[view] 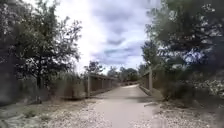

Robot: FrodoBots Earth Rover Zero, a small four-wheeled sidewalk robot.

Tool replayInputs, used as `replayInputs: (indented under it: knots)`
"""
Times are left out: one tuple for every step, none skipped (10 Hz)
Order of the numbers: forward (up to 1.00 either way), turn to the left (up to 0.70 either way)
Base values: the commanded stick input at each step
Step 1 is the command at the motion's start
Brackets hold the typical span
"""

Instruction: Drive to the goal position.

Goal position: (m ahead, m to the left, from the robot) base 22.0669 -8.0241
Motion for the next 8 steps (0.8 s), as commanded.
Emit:
replayInputs:
  knots:
    - [0.85,0.0]
    - [0.85,0.0]
    - [0.85,0.0]
    - [0.85,0.0]
    - [0.85,0.01]
    - [0.85,0.08]
    - [0.85,0.3]
    - [0.85,0.06]
